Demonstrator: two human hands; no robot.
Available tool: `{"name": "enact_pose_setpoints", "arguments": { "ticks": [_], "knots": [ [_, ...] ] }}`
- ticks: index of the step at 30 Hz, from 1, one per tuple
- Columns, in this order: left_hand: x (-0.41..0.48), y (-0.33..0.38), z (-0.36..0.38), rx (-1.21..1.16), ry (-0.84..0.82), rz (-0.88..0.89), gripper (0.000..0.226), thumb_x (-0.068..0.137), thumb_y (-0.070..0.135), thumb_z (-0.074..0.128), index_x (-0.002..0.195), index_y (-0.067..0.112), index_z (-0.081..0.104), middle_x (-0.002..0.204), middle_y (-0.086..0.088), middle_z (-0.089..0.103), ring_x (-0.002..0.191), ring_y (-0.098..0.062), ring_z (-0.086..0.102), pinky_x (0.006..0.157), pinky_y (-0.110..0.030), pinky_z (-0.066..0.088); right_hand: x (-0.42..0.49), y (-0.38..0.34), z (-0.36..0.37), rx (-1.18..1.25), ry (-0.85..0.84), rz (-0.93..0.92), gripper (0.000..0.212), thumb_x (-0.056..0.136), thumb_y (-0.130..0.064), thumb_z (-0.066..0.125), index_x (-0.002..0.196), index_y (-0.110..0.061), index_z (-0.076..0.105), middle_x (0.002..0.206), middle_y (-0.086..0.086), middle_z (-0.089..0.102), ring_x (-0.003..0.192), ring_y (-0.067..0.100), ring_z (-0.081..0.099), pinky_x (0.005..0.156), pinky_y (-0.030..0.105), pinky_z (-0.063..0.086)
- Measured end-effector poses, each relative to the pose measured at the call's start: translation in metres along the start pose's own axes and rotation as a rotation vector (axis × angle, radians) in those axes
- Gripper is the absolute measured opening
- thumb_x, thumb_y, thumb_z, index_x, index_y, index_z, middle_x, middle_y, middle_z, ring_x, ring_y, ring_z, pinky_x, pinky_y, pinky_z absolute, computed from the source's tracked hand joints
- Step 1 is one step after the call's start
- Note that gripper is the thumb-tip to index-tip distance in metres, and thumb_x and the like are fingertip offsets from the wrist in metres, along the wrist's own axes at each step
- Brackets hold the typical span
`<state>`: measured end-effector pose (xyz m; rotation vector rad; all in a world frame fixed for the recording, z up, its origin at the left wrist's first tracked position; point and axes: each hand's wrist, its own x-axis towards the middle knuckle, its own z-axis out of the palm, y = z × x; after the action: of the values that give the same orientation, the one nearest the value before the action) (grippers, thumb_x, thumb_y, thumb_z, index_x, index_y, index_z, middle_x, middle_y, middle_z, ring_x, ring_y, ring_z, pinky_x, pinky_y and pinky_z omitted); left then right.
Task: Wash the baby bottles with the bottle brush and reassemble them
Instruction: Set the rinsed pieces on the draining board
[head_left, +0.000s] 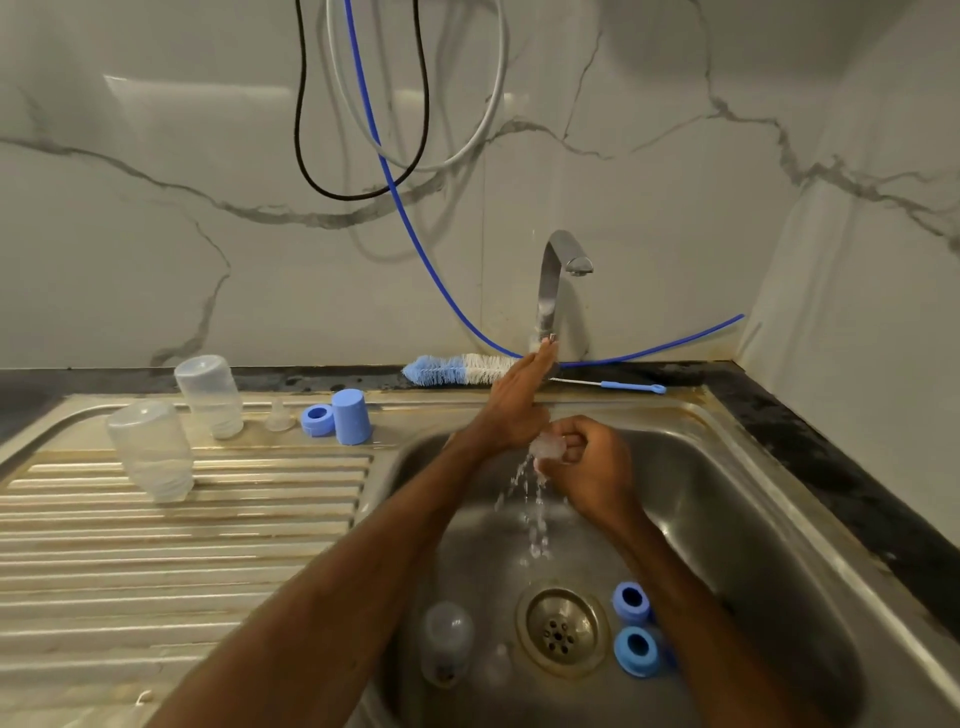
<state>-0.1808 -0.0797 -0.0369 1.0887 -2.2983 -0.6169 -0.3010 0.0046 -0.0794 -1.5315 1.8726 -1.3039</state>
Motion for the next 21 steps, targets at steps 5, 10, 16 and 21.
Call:
{"name": "enact_pose_setpoints", "arguments": {
  "ticks": [5, 10, 16, 21],
  "knots": [
    [-0.040, -0.009, -0.012, 0.034, 0.041, -0.050, 0.073, 0.083, -0.007, 0.055, 0.151, 0.018, 0.044, 0.153, -0.011, 0.049, 0.142, -0.027, 0.042, 0.117, -0.044, 0.037, -0.003, -0.002, 0.000, 0.009, -0.077, -0.018, 0.032, 0.080, -0.014, 0.083, 0.110, -0.020, 0.073, 0.096, -0.010, 0.074, 0.083, 0.000, 0.069, 0.073, 0.012, 0.055],
    [-0.091, -0.034, -0.030, 0.139, 0.008, -0.149, 0.049, 0.089, 0.007, 0.059, 0.134, 0.026, 0.058, 0.134, -0.002, 0.062, 0.125, -0.020, 0.054, 0.102, -0.044, 0.051, -0.011, -0.015, 0.002, -0.062, -0.183, 0.009, 0.039, 0.077, -0.011, 0.085, 0.111, -0.018, 0.068, 0.093, 0.000, 0.075, 0.082, 0.010, 0.072, 0.074, 0.027, 0.061],
    [-0.135, -0.067, -0.059, 0.264, 0.077, -0.178, 0.035, 0.090, 0.008, 0.062, 0.120, 0.025, 0.067, 0.117, 0.004, 0.066, 0.110, -0.014, 0.058, 0.081, -0.029, 0.047, -0.018, -0.057, 0.006, -0.217, 0.047, -0.262, 0.028, 0.079, -0.003, 0.074, 0.103, -0.016, 0.077, 0.092, -0.004, 0.074, 0.079, 0.008, 0.064, 0.071, 0.015, 0.048],
    [-0.153, -0.088, -0.079, 0.309, 0.151, -0.276, 0.014, 0.093, 0.020, 0.070, 0.105, 0.025, 0.067, 0.106, 0.003, 0.069, 0.099, -0.017, 0.065, 0.085, -0.038, 0.058, -0.024, -0.056, 0.028, -0.451, -0.328, -0.101, 0.007, 0.086, -0.017, 0.075, 0.088, -0.014, 0.081, 0.088, 0.002, 0.078, 0.083, 0.013, 0.072, 0.079, 0.028, 0.057]
  ]
}}
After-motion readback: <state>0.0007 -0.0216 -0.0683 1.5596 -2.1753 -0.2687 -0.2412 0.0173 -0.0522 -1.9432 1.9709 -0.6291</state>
